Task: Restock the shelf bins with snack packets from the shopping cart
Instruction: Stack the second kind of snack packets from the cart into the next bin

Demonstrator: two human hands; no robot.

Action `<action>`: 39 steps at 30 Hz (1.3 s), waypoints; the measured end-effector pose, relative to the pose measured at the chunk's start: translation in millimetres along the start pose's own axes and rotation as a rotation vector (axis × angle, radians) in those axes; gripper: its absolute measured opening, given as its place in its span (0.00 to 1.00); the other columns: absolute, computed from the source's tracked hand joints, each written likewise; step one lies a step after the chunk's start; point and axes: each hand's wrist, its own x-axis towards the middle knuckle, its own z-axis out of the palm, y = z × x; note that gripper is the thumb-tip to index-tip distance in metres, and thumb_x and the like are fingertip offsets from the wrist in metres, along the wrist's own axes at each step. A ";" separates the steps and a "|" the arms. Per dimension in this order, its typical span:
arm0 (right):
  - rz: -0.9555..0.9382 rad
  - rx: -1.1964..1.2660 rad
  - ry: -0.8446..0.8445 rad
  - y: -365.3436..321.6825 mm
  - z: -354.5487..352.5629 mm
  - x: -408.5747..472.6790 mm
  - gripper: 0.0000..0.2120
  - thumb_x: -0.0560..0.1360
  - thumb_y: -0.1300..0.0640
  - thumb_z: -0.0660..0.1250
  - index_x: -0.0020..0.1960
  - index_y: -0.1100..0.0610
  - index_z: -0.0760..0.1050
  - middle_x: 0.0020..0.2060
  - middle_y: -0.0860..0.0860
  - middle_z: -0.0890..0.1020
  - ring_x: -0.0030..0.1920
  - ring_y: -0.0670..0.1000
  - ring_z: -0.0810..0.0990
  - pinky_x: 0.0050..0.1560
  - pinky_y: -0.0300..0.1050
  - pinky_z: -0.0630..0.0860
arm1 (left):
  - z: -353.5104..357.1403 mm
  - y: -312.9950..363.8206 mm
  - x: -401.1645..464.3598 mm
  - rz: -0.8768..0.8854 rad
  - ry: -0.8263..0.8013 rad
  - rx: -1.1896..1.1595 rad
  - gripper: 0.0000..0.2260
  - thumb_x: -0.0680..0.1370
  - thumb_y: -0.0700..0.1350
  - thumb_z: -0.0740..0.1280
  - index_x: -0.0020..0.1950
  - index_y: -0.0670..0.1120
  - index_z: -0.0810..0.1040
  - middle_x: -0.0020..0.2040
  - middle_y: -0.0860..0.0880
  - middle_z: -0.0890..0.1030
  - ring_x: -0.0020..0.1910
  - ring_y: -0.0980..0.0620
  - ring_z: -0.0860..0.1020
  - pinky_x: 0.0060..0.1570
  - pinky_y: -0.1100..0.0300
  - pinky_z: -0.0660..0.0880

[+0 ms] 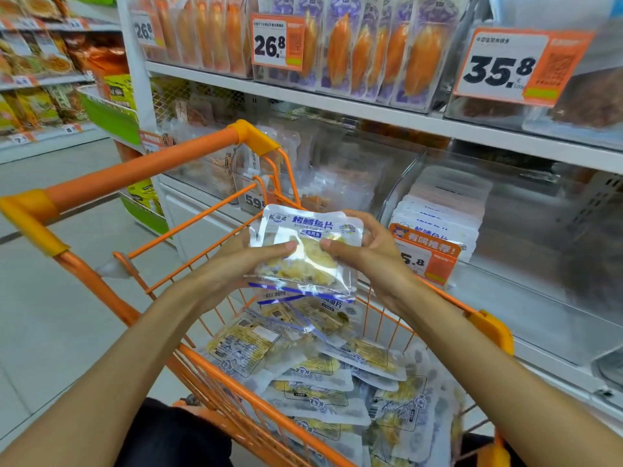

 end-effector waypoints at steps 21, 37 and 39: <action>0.474 -0.698 -0.376 49.4 14.0 -12.1 0.09 0.76 0.62 0.67 0.38 0.56 0.72 0.33 0.51 0.77 0.26 0.42 0.75 0.26 0.33 0.71 | 4.5 1.5 -5.2 0.068 0.385 -0.027 0.13 0.79 0.46 0.66 0.63 0.53 0.72 0.61 0.50 0.78 0.61 0.46 0.77 0.63 0.43 0.71; 0.041 -0.644 -0.330 -62.1 -75.4 -11.6 0.07 0.77 0.54 0.65 0.50 0.54 0.80 0.36 0.50 0.81 0.37 0.48 0.78 0.39 0.39 0.74 | 17.7 7.6 -1.6 -0.110 0.345 0.027 0.08 0.81 0.38 0.58 0.53 0.50 0.71 0.45 0.49 0.77 0.41 0.49 0.74 0.51 0.51 0.71; -0.038 -0.598 -0.271 -62.8 -74.6 -12.1 0.07 0.78 0.55 0.64 0.51 0.54 0.80 0.34 0.47 0.82 0.35 0.46 0.79 0.38 0.35 0.75 | 18.3 6.5 -3.6 -0.177 0.282 -0.008 0.07 0.81 0.40 0.59 0.53 0.50 0.73 0.44 0.50 0.78 0.41 0.50 0.76 0.52 0.50 0.73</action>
